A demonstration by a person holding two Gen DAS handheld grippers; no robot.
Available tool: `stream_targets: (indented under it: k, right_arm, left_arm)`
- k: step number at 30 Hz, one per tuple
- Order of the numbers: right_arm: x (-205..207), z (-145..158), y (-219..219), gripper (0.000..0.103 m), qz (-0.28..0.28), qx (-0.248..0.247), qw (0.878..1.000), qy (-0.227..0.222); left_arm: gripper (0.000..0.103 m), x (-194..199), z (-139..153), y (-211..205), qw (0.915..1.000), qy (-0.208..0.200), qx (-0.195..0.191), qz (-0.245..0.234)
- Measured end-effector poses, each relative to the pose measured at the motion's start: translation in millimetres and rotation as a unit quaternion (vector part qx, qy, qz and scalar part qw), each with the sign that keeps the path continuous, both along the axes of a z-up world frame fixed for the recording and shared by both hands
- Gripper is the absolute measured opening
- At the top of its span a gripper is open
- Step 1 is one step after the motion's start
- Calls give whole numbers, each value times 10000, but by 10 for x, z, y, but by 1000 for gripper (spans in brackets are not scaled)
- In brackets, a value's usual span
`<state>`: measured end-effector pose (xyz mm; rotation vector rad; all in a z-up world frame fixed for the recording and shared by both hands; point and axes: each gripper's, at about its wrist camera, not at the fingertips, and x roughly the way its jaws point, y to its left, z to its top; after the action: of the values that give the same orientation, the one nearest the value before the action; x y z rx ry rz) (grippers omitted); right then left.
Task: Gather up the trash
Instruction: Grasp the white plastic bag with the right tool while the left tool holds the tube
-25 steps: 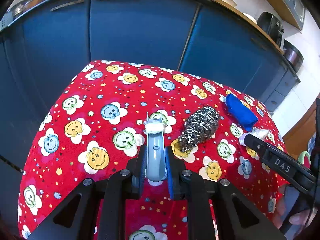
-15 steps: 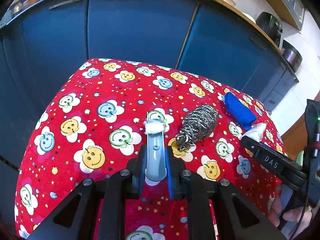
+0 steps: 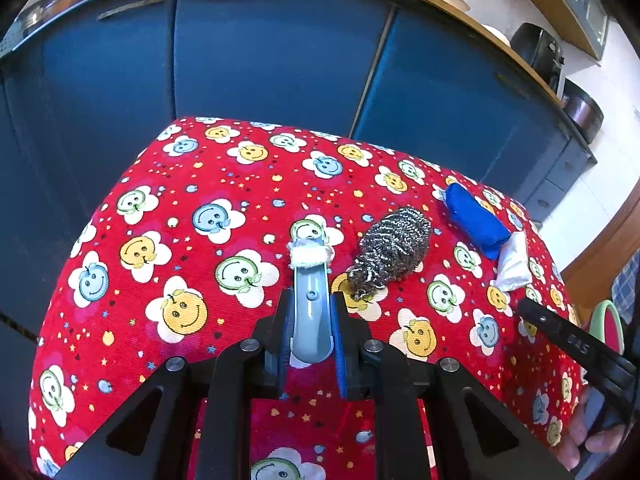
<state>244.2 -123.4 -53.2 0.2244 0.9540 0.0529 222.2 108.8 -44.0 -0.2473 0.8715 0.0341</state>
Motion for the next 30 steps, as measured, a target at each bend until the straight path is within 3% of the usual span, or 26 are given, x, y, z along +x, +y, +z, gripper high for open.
stream_targets:
  k: [5,11,13,24,30]
  right_arm:
    - [-79,108,-92,14,-135,255,9995,-103]
    - [-27,238,-47,41,-342,534,9975,-309]
    - [31,256,25,43,-357,534,9973,-349]
    - [331,68,124,42,-616,384,9973,-96]
    - [353,-3,0,26,-733,415,9964,-21]
  left_arm:
    - [18,6,-22,36,10000,18,-62,39]
    - [18,9,-51,53,9999,23,-150,45]
    - [18,11,-63,59,9998,29,-175,48]
    - [18,15,-95,39,9998,35,-174,-4]
    - [18,19,-113,27,9999,51,-148,-9]
